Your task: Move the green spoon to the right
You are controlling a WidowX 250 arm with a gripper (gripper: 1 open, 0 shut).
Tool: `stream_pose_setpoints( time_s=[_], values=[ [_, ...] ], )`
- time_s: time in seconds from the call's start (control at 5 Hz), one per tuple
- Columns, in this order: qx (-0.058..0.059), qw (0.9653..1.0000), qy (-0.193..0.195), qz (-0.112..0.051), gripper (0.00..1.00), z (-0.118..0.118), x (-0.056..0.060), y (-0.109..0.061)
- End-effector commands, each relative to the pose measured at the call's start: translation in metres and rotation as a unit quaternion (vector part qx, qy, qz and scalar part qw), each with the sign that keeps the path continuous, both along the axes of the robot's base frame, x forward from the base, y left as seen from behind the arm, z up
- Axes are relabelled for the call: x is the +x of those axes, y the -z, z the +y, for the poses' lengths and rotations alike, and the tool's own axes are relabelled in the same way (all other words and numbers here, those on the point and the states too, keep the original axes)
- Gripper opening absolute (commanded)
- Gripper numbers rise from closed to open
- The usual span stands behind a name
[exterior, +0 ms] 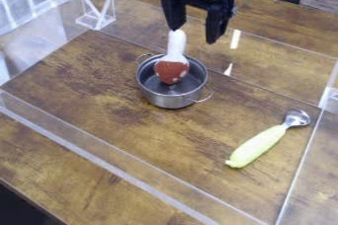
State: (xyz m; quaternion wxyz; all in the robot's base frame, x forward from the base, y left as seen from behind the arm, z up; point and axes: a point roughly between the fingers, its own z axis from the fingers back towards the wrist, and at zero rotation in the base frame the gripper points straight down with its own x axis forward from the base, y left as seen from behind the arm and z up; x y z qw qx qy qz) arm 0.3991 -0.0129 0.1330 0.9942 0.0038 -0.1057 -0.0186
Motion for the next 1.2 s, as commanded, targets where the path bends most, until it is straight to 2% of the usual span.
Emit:
stream_pose_setpoints(
  time_s=[0.0, 0.2, 0.4, 0.6, 1.0],
  values=[
    [-0.001, 0.9982, -0.034, -0.049, 1.00, 0.009, 0.006, -0.022],
    [-0.002, 0.9972, -0.054, -0.051, 1.00, 0.007, 0.015, -0.012],
    [-0.006, 0.9979, -0.029, -0.057, 1.00, -0.004, 0.017, -0.010],
    [-0.010, 0.9982, -0.001, -0.058, 1.00, -0.015, 0.015, -0.010],
    [-0.010, 0.9979, -0.016, -0.062, 1.00, -0.017, 0.010, -0.015]
  ],
)
